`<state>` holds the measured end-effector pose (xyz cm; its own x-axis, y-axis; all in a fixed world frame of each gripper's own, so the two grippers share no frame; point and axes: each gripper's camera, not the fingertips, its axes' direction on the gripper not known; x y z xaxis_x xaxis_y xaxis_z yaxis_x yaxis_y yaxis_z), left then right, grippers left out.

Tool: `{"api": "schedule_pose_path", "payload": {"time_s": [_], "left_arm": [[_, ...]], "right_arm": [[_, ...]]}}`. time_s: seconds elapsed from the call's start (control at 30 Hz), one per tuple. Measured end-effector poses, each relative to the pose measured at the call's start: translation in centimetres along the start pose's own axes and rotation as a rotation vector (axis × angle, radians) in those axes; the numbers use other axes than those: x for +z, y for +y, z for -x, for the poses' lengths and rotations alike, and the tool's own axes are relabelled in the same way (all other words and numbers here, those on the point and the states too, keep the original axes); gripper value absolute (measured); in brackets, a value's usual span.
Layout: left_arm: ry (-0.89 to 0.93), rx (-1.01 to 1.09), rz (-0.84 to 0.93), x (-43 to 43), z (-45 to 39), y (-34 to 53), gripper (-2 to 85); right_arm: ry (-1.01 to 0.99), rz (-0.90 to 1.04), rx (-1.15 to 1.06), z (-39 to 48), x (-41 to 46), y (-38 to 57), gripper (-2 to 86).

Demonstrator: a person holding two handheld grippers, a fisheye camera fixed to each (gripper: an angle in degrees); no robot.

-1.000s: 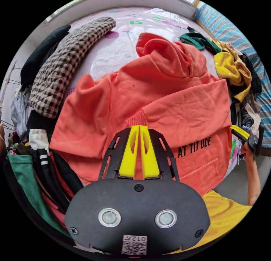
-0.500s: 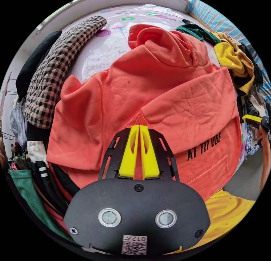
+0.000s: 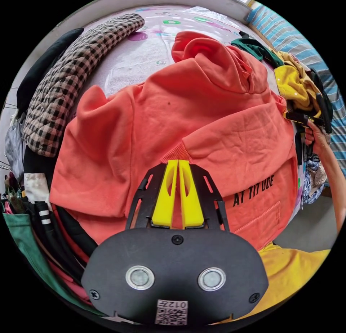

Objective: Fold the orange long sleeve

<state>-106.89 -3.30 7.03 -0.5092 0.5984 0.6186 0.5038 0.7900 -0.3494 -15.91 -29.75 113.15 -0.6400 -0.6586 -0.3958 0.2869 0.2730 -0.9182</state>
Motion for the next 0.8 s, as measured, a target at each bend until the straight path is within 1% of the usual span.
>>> {"api": "schedule_pose_path", "payload": {"time_s": [0.1,0.17,0.23,0.27,0.37,0.4,0.5,0.57,0.6,0.67,0.73,0.8], "left_arm": [[0.044,-0.014,-0.021,-0.2,1.0,0.5,0.2],[0.051,-0.012,-0.035,-0.5,1.2,0.8,0.2],[0.034,0.0,-0.045,-0.8,1.0,1.0,0.2],[0.017,0.008,-0.051,-1.0,0.8,1.2,0.2],[-0.011,0.007,-0.061,-1.4,0.3,1.4,0.3],[-0.013,0.003,-0.062,-1.5,0.3,1.5,0.3],[-0.025,-0.002,-0.07,-2.0,0.1,1.7,0.4],[-0.037,0.004,-0.078,-2.4,-0.1,1.9,0.4],[-0.04,0.008,-0.08,-2.5,-0.2,1.9,0.4],[-0.053,0.022,-0.088,-2.9,-0.4,2.1,0.4],[-0.058,0.025,-0.092,-3.2,-0.5,2.1,0.4],[-0.059,0.024,-0.095,-3.5,-0.6,2.2,0.4]], "right_arm": [[0.031,-0.055,0.002,0.4,-1.8,0.3,0.7],[0.164,-0.316,-0.076,3.6,-5.7,2.2,1.0],[0.141,-0.449,-0.179,6.6,-7.8,2.6,1.3],[0.086,-0.458,-0.236,8.6,-8.4,1.9,1.6],[-0.036,-0.448,-0.329,13.4,-8.7,-1.4,2.8],[-0.042,-0.449,-0.344,14.4,-8.6,-2.2,3.2],[-0.029,-0.379,-0.403,18.9,-7.0,-6.1,6.1],[-0.018,-0.239,-0.427,21.5,-4.7,-9.1,8.1],[-0.007,-0.213,-0.43,22.0,-4.1,-9.6,8.3],[0.06,-0.103,-0.442,23.3,-1.8,-10.9,8.0],[0.108,-0.011,-0.443,23.5,-0.3,-11.1,6.0],[0.081,-0.071,-0.43,22.8,-1.2,-10.1,4.3]]}}
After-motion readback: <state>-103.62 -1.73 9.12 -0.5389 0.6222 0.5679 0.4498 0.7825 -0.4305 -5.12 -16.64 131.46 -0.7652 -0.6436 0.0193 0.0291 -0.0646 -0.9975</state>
